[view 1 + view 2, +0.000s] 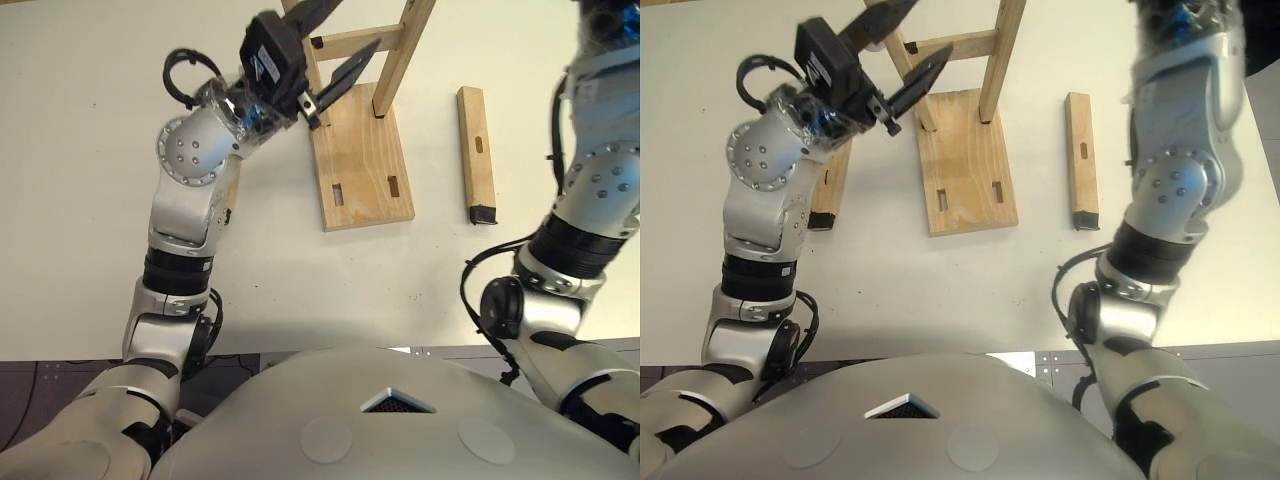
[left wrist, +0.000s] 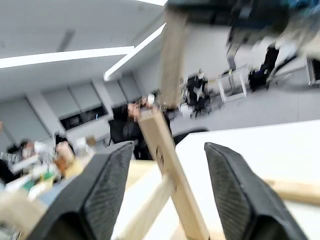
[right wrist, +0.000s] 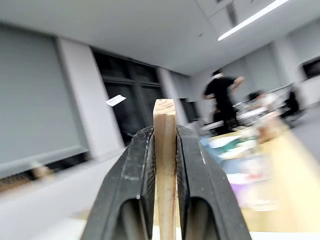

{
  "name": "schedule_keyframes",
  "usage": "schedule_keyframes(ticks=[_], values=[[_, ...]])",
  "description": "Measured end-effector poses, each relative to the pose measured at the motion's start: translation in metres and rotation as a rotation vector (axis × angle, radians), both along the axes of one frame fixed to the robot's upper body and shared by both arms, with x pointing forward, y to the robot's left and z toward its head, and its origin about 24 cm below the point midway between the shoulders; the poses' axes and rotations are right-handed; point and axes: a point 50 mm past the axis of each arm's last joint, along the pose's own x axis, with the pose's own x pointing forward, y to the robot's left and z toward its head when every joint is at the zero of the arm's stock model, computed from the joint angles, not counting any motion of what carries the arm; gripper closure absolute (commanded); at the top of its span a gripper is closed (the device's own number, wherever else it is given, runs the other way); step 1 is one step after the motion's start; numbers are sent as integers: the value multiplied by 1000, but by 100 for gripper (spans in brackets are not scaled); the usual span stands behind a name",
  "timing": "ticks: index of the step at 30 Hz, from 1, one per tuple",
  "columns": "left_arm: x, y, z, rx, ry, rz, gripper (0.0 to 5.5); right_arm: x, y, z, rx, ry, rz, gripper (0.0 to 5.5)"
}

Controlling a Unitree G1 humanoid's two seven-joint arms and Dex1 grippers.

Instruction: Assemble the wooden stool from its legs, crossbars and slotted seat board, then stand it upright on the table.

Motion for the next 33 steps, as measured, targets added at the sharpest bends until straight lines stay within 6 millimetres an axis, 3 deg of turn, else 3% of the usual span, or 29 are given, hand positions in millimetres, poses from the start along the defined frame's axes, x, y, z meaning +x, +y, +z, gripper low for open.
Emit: schedule_keyframes(ticks=[5, 6, 8, 10, 19, 28, 33], values=[[16, 42, 5, -242, 89, 345, 250, -20, -24, -61, -233, 152, -159, 511], [20, 59, 0, -295, 124, 458, 250, -24, -26, -81, -284, 197, -191, 511], [23, 75, -14, -355, 212, 561, 250, -29, -29, -107, -335, 262, -226, 511], [22, 78, -25, -380, 267, 589, 250, -31, -28, -117, -331, 270, -262, 511], [23, 84, -39, -411, 342, 623, 250, -35, -27, -142, -310, 331, -278, 511], [23, 85, -41, -410, 350, 631, 250, -40, -25, -151, -288, 329, -358, 511], [22, 86, -43, -408, 355, 635, 250, -41, -36, -152, -279, 315, -429, 511]])
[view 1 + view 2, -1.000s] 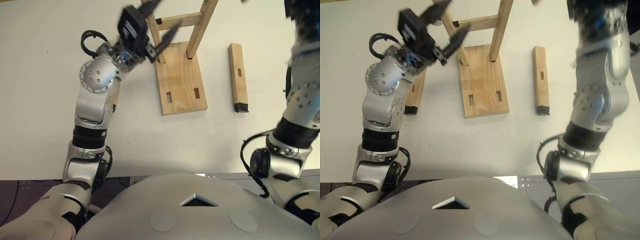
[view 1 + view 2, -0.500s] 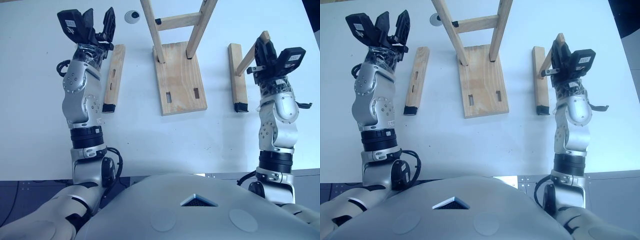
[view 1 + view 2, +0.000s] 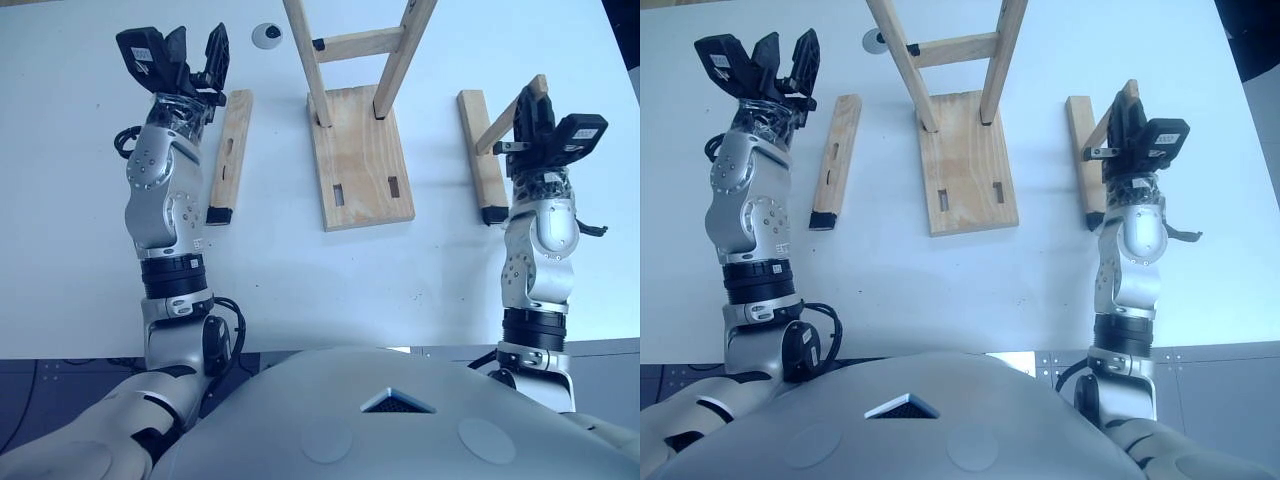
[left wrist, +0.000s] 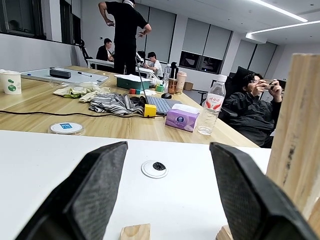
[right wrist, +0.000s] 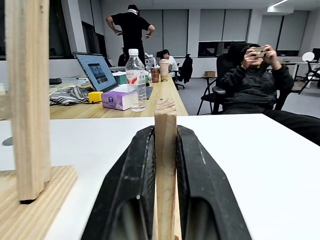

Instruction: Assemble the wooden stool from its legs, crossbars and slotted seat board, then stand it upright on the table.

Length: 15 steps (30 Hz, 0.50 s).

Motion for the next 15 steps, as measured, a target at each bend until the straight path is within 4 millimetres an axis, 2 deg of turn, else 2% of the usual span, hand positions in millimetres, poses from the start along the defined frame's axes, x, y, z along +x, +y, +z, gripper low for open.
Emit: schedule_keyframes(ticks=[6, 9, 12, 15], values=[[0, 0, 0, 0, 0, 0, 250, -1, -5, 2, 35, -12, 17, 511], [0, 0, 0, 0, -1, -1, 250, 5, -4, 10, 21, -32, 74, 511], [0, -1, 0, 2, -2, -1, 250, 11, -13, 20, -45, -46, 120, 511], [0, -2, -1, -3, -1, -2, 250, 14, -18, 17, -47, -29, 131, 511]])
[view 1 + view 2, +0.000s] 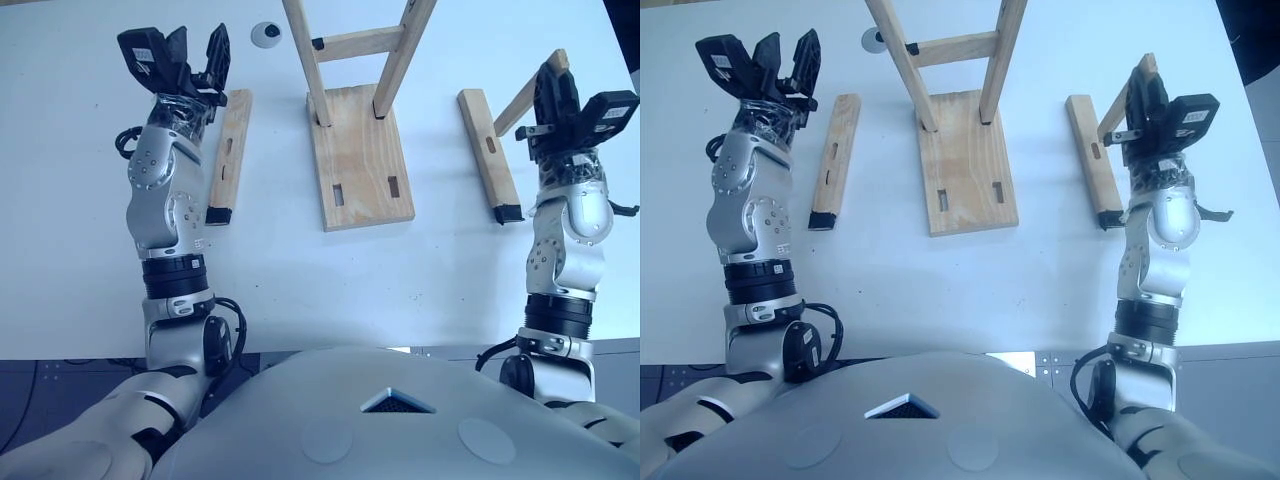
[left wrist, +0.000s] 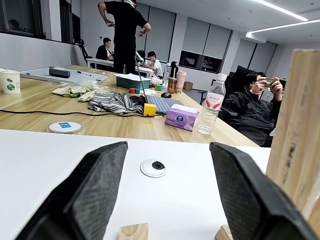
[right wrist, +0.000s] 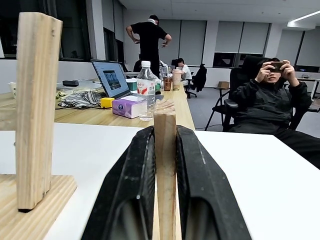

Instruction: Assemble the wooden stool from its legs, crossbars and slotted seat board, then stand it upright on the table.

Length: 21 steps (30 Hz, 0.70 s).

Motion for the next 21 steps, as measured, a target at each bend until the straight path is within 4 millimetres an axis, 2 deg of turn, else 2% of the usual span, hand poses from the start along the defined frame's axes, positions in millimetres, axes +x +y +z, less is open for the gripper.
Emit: schedule_keyframes(ticks=[5, 19, 21], values=[[-1, -1, -3, -1, 9, -2, 250, 2, -10, -5, -27, 38, 15, 511], [-3, -1, -10, 8, 36, 1, 250, -5, -5, -11, -30, 53, 47, 511], [-2, -1, -12, 7, 46, 3, 250, -7, -4, -18, -34, 82, 62, 511]])
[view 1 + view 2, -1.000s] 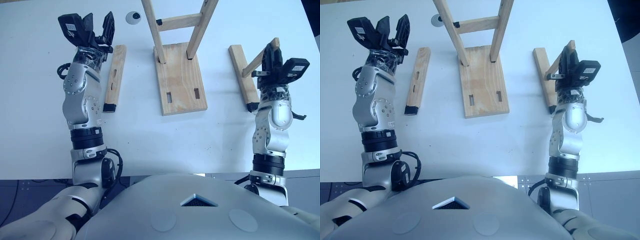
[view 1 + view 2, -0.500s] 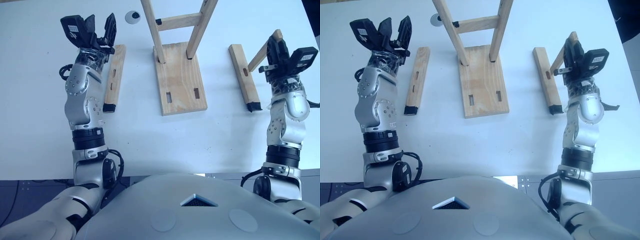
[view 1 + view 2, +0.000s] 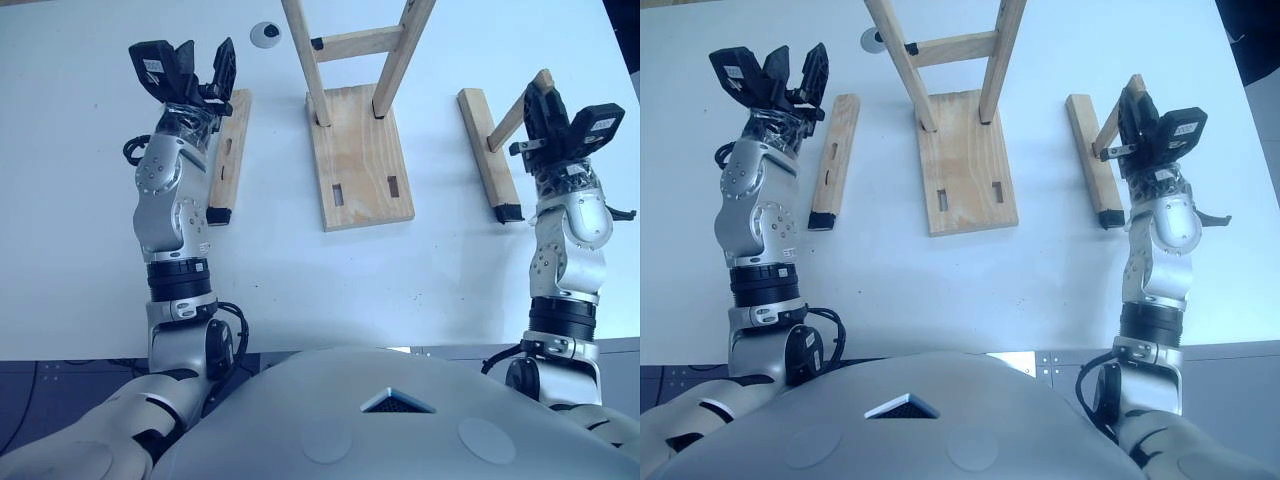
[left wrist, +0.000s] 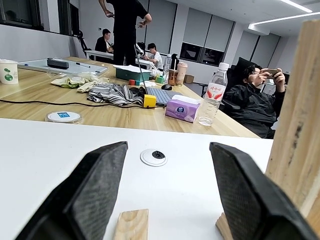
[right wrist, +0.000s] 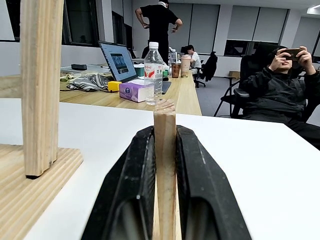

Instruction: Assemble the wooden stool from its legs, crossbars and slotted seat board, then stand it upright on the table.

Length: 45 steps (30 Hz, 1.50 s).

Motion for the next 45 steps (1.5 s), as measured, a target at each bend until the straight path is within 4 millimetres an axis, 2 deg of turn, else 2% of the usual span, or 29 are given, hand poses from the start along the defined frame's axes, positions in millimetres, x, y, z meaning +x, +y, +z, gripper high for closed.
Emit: schedule_keyframes(ticks=[7, 9, 13, 20, 29, 39, 40, 41, 42, 43, 45], values=[[1, 5, -8, 4, 16, 16, 250, -3, -15, -18, 33, -9, 63, 511], [1, 4, -9, 7, 14, 14, 250, -7, -29, -21, 57, -5, 87, 511], [2, 5, -14, 16, 38, 10, 250, -11, -33, -27, 114, -23, 110, 511], [10, 7, -5, 41, 15, -20, 250, -13, -35, -37, 115, 16, 82, 511], [10, 8, -5, 39, 15, -15, 250, 9, -44, -21, 31, 110, 104, 511], [6, 13, -11, 36, 37, 31, 250, 5, -38, -11, 2, 170, 130, 511], [5, 14, -11, 36, 37, 36, 250, 4, -37, -10, 2, 173, 129, 474], [5, 14, -11, 36, 36, 38, 250, 2, -36, -9, 10, 182, 125, 465], [5, 14, -11, 36, 33, 41, 250, -4, -36, -20, 28, 268, 122, 442], [4, 14, -10, 37, 22, 48, 250, -19, -36, -41, 52, 387, 113, 420], [1, 16, -12, 36, 25, 68, 250, -24, -39, -43, 49, 423, 105, 382]])
